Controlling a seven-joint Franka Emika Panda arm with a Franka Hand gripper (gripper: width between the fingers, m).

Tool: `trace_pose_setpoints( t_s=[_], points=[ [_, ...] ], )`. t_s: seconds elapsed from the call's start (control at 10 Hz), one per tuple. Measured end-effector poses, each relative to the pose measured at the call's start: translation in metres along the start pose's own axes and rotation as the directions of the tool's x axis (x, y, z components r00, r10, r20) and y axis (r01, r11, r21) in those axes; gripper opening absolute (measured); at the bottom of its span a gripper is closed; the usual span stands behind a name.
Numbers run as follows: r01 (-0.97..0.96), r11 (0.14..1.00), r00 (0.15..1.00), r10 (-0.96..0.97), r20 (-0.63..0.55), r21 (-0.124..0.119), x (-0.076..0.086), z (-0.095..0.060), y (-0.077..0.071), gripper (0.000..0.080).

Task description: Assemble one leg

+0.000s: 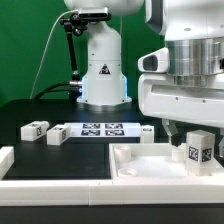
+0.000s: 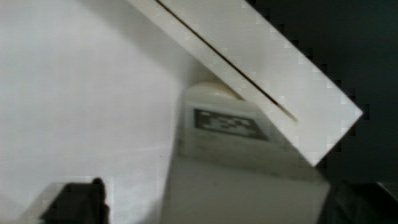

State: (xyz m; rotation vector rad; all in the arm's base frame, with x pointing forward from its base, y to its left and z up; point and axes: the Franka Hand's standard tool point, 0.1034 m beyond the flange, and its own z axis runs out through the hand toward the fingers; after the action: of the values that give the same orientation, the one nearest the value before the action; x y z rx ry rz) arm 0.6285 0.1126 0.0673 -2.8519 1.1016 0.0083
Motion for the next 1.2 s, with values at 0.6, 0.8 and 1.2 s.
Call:
trace_pose_setpoints(
  t_s=[0.6,0.8,1.2],
  points=[
    [0.609,0.793,0.793,-0.609,0.0,-0.002,-0.006,-0.0001,-0.0056,0.0649],
    [0.762,0.647,0.647,-0.762,-0.004,-0.019,-0.0036,-0.0018,-0.0063,0.0649],
    [0.893,0.446,0.445,-0.895,-0.019,-0.064,-0.0014,-0.0013,-0.0085,0.0649]
  ],
)
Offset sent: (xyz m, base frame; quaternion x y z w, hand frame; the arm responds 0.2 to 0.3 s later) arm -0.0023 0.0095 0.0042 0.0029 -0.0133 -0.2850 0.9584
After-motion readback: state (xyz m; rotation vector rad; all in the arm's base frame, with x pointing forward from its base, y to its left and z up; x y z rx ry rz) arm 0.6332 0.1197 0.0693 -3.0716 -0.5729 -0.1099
